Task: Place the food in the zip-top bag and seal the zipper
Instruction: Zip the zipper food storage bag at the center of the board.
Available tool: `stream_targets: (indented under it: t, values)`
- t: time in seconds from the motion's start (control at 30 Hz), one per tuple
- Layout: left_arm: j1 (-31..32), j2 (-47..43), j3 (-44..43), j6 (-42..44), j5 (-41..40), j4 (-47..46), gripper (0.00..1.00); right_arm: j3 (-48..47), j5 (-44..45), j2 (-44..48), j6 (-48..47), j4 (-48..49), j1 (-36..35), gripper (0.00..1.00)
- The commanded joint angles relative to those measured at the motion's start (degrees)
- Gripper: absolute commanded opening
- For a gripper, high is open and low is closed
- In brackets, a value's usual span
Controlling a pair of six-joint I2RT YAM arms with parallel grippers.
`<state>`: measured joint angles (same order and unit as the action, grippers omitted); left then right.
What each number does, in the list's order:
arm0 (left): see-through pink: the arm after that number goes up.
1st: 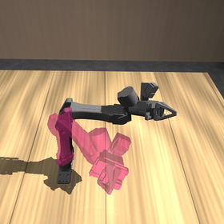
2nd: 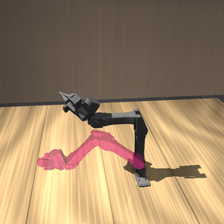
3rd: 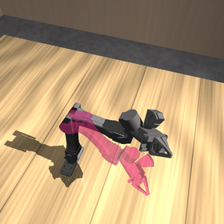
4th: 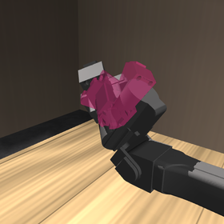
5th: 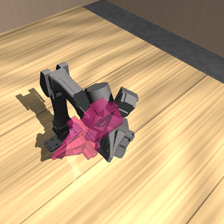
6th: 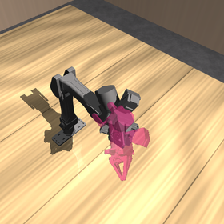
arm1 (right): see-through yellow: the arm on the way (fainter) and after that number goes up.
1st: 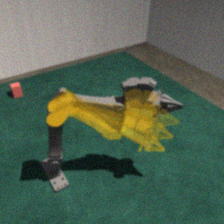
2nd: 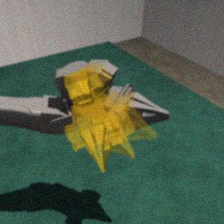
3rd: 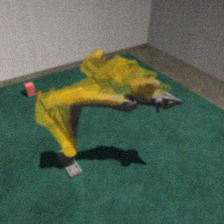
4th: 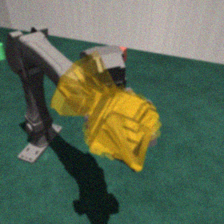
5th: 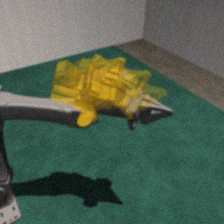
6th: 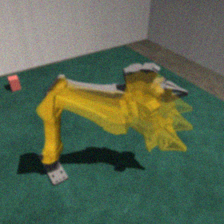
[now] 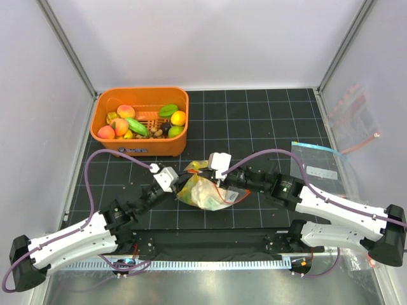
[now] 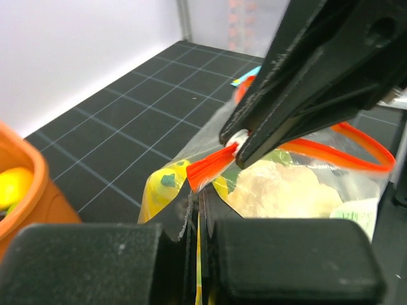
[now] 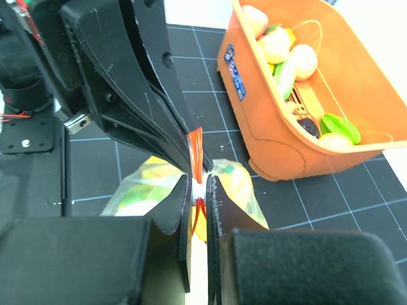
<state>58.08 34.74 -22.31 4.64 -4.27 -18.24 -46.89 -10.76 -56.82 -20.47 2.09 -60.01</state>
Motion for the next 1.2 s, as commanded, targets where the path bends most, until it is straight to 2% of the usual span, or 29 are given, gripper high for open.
stream_targets:
  t: [0.0,0.2,0.3,0.67,0.73,0.77,0.83,0.87,0.9,0.97,1.03,1.17]
  values:
    - [-0.87,-1.96,-0.63,-0.78,-17.07,-2.24,0.00,-3.11,5.22,-0.22,1.04,-1.73,0.33,0.01]
    - [-1.92,-1.96,-0.55,-0.96,-27.26,-0.48,0.00,-3.82,10.49,-0.66,2.54,-3.40,0.42,0.01]
    - [-2.71,-1.61,0.07,-0.86,-29.82,-0.74,0.00,-4.96,10.50,-1.19,3.68,-4.98,0.94,0.01]
    - [-4.91,-1.52,0.33,-1.83,-31.76,-0.39,0.00,-7.95,11.82,-3.47,6.23,-9.73,3.23,0.01]
    - [-4.91,-2.30,1.03,-1.22,-28.97,-1.70,0.00,-7.69,10.77,-3.65,6.23,-9.30,3.41,0.01]
    - [-4.91,-3.18,1.38,-0.78,-23.47,-2.32,0.04,-7.69,8.85,-3.74,6.23,-9.03,3.41,0.01]
    - [-4.91,-3.19,1.21,-0.51,-16.85,-3.03,0.22,-7.86,7.25,-4.18,6.32,-8.77,3.41,0.01]
    - [-4.91,-2.49,0.86,-0.60,-14.56,-2.86,0.38,-7.86,6.99,-4.35,6.23,-8.85,3.41,0.01]
    - [-4.91,-1.96,0.42,-0.60,-10.53,-2.51,0.43,-7.95,6.99,-4.44,6.23,-8.77,3.41,0.01]
    - [-4.91,0.22,-1.33,-0.69,-8.04,-0.58,0.55,-8.04,6.90,-4.79,6.23,-9.03,3.41,0.01]
    - [-4.82,2.07,-2.30,0.01,-3.30,-0.48,0.63,-8.04,5.94,-4.62,6.06,-9.12,3.32,0.01]
    - [-4.82,8.14,-5.72,0.63,2.25,2.32,0.70,-7.95,4.00,-3.83,5.62,-9.29,3.32,0.01]
